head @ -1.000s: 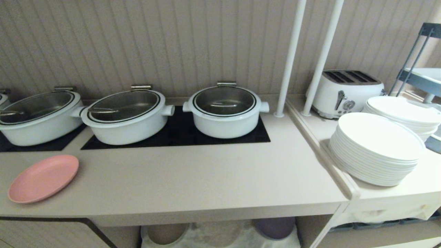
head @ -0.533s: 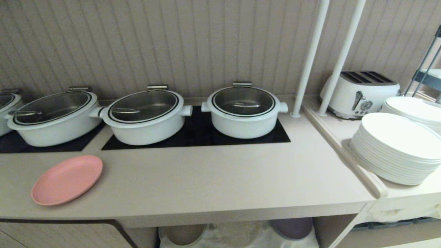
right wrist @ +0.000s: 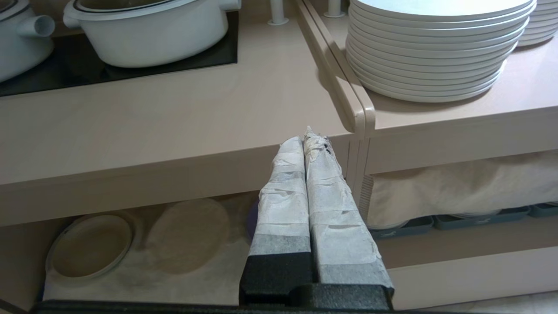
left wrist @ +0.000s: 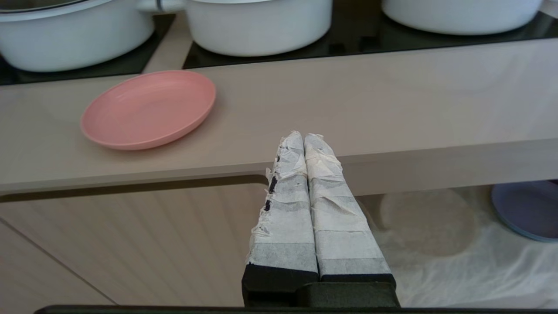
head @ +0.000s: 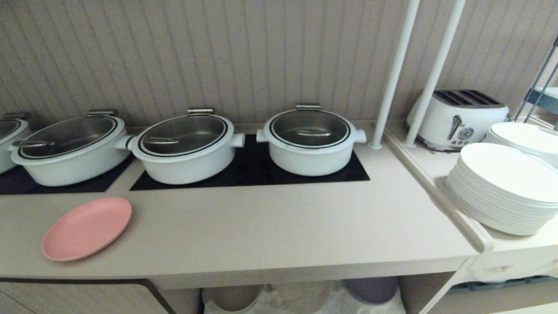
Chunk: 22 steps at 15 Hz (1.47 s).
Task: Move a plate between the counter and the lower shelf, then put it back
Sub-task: Pick up the plate
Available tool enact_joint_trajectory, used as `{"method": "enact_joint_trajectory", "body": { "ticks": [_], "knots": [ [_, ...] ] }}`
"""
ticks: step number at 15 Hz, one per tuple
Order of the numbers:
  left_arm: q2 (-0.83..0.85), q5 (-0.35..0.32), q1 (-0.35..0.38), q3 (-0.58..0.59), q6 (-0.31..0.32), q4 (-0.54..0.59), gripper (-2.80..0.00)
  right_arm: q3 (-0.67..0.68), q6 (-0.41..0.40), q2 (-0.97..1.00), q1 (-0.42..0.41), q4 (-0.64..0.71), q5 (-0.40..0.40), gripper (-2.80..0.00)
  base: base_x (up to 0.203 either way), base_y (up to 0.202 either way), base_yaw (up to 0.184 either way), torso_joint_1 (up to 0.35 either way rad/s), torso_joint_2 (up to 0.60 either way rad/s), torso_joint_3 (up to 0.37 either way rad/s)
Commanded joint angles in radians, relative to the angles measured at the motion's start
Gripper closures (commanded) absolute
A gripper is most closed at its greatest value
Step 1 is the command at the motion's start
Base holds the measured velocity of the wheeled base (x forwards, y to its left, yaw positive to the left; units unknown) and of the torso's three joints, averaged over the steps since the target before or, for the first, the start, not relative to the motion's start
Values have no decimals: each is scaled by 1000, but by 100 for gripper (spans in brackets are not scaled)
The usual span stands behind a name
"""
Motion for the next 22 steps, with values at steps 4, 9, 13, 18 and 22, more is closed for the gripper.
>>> {"method": "enact_joint_trajectory", "body": {
  "ticks": [4, 9, 13, 18, 22],
  "knots": [
    [0, 0, 0, 0, 0, 0, 0, 0, 1, 0, 0, -1, 0, 0, 0, 0, 0, 0, 0, 0],
    [0, 3, 0, 0, -3, 0, 0, 0, 1, 0, 0, -1, 0, 0, 0, 0, 0, 0, 0, 0],
    [-1, 3, 0, 0, -20, 0, 0, 0, 1, 0, 0, -1, 0, 0, 0, 0, 0, 0, 0, 0],
    [-1, 21, 0, 0, -17, 0, 0, 0, 1, 0, 0, -1, 0, 0, 0, 0, 0, 0, 0, 0],
    [-2, 21, 0, -2, -7, 0, 0, 0, 1, 0, 0, -1, 0, 0, 0, 0, 0, 0, 0, 0]
  ]
}}
